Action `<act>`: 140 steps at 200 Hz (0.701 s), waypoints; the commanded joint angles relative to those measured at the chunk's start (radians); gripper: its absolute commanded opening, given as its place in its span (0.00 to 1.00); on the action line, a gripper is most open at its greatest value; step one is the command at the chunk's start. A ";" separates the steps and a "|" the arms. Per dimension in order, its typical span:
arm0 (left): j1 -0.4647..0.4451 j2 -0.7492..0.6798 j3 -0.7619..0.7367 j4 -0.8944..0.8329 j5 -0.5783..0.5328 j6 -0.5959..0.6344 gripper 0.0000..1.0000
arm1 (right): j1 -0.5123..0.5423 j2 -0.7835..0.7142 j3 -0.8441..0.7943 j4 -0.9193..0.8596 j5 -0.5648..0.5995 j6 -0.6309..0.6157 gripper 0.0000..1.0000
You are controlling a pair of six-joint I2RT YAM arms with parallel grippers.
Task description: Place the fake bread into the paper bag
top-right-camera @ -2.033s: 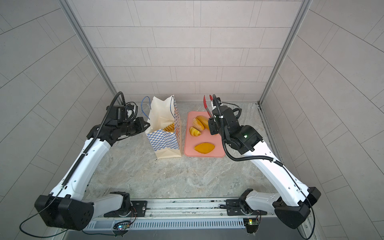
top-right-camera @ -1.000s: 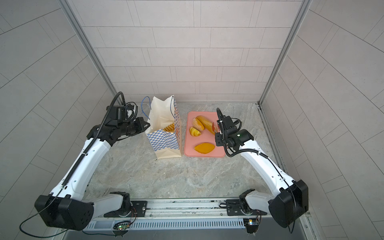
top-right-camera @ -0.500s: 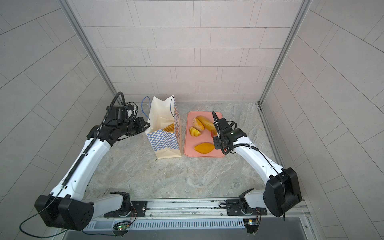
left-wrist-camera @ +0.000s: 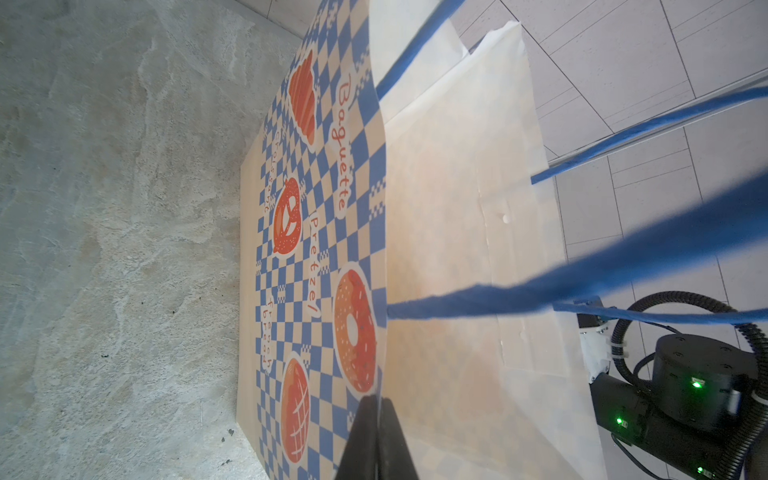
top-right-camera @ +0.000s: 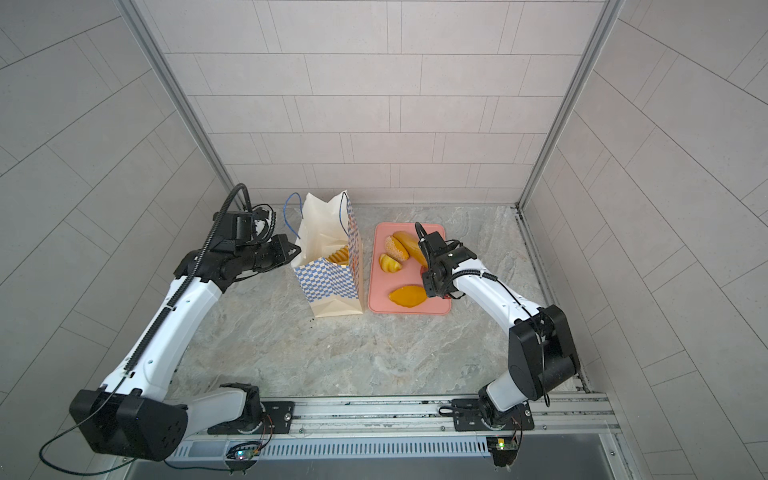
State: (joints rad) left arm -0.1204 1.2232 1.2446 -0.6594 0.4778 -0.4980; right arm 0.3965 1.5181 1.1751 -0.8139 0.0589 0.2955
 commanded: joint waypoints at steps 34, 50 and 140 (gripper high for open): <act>-0.004 -0.011 -0.008 0.021 0.012 0.007 0.00 | -0.002 0.039 0.079 -0.013 0.056 0.010 0.49; -0.005 -0.013 -0.008 0.022 0.010 0.008 0.00 | -0.002 0.062 0.097 -0.014 0.061 0.006 0.49; -0.005 -0.018 -0.006 0.017 0.007 0.007 0.00 | -0.003 0.091 0.125 -0.003 0.059 0.001 0.36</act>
State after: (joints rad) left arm -0.1204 1.2228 1.2419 -0.6559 0.4820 -0.4976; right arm 0.3962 1.6257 1.2812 -0.8177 0.0990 0.2962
